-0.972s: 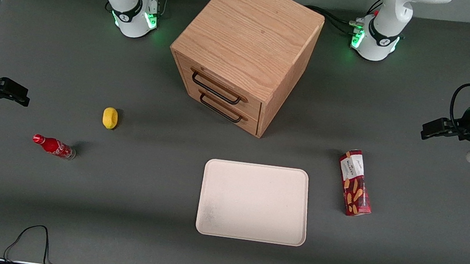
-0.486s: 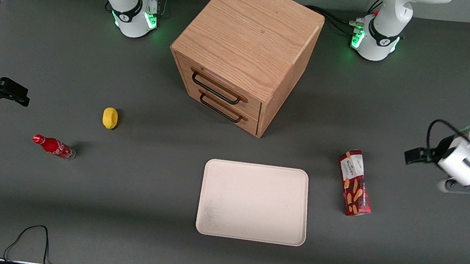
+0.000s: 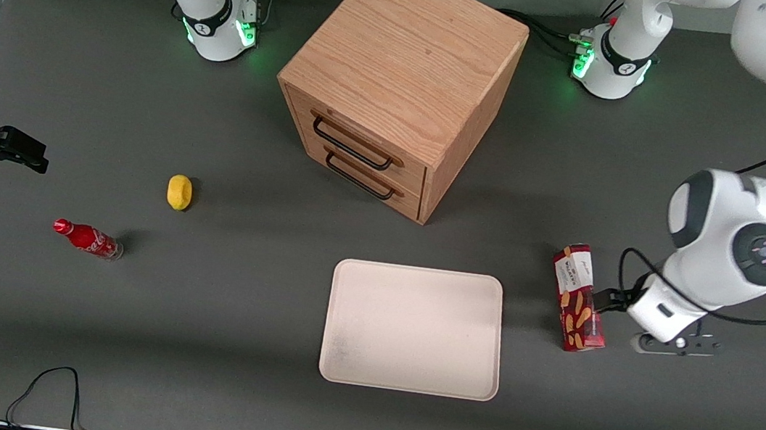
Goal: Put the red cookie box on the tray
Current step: 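Lower the open left gripper down over the upright red shortbread box, then close the left gripper on the red box and lift it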
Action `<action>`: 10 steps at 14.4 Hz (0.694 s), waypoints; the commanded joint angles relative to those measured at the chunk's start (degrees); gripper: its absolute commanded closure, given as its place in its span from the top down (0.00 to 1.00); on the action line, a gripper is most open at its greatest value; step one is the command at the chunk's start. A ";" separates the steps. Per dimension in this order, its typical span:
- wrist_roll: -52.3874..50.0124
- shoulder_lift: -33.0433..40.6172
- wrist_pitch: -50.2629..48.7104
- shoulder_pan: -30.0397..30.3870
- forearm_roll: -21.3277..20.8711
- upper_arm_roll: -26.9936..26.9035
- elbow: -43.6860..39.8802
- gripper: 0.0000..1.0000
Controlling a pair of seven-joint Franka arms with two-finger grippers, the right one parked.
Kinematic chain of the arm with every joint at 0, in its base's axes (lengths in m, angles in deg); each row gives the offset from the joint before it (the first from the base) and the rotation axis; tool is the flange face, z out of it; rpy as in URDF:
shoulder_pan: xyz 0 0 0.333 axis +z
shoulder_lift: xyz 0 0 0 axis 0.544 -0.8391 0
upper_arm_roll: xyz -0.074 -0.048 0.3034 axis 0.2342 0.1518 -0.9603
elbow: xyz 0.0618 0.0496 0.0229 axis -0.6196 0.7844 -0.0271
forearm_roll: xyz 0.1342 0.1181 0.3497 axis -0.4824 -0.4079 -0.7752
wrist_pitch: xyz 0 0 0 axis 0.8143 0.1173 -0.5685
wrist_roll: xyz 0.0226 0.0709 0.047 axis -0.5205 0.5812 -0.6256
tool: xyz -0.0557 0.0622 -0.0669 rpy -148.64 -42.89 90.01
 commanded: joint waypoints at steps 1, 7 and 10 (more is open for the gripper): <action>-1.12 -2.75 2.05 -1.49 0.04 -0.64 -0.27 1.00; -1.83 -5.48 8.75 -1.76 0.13 -0.64 6.58 0.94; -1.65 -4.78 4.71 -1.76 0.92 -0.46 6.76 0.46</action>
